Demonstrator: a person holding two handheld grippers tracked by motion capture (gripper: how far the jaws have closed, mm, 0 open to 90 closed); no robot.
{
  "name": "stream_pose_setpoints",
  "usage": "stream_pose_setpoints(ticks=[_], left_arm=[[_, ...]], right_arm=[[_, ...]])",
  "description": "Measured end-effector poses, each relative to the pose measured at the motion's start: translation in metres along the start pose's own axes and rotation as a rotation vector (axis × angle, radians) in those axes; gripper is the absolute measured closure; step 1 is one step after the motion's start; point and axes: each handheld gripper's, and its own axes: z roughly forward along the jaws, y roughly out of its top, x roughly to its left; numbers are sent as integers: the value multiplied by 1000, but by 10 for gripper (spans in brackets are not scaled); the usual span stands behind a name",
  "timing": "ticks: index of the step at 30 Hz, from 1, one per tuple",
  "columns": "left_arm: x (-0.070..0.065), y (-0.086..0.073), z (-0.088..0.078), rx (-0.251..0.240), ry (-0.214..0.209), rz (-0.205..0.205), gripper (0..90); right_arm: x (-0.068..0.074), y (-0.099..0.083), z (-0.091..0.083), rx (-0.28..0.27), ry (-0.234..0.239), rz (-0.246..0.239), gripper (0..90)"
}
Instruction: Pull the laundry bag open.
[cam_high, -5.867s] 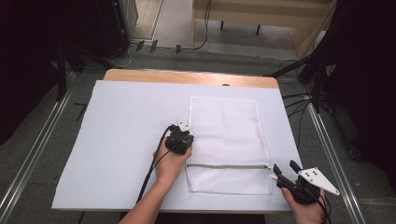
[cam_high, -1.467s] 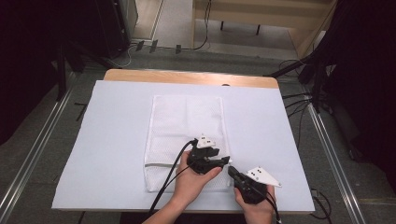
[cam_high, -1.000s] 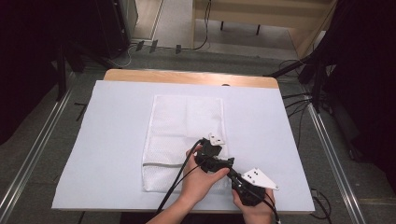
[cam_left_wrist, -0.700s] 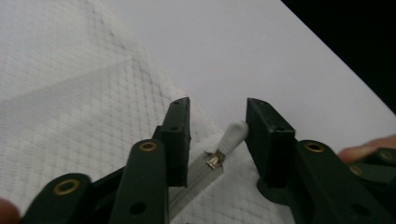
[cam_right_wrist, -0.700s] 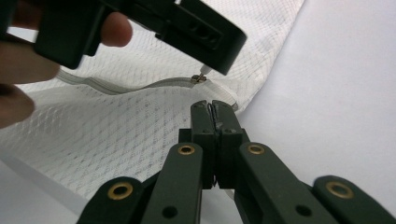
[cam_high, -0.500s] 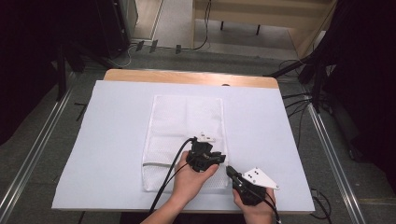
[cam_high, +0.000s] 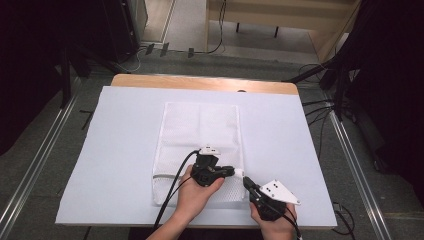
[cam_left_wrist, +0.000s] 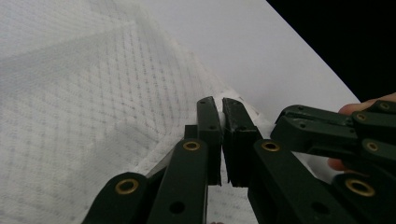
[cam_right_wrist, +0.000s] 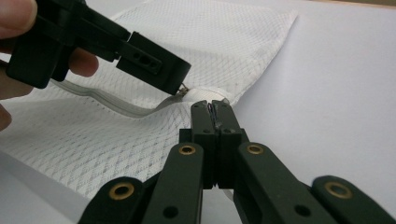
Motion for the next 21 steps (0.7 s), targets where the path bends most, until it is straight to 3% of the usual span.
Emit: stream_pose_setpoints(ticks=[2, 5, 10, 19, 21], left_arm=[[1, -2, -1, -3, -1, 5, 876], [3, -5, -1, 4, 31, 30, 877], [10, -10, -4, 7, 53, 29, 877], [40, -23, -32, -23, 151, -8, 876], [43, -25, -36, -26, 154, -17, 876]], right_arm=[[0, 1, -1, 1, -4, -7, 900], [0, 2, -2, 9, -2, -13, 900], [0, 3, -2, 16, 0, -13, 900], [-3, 5, -5, 13, -28, -13, 900], [-3, 5, -6, 12, -28, -13, 900]])
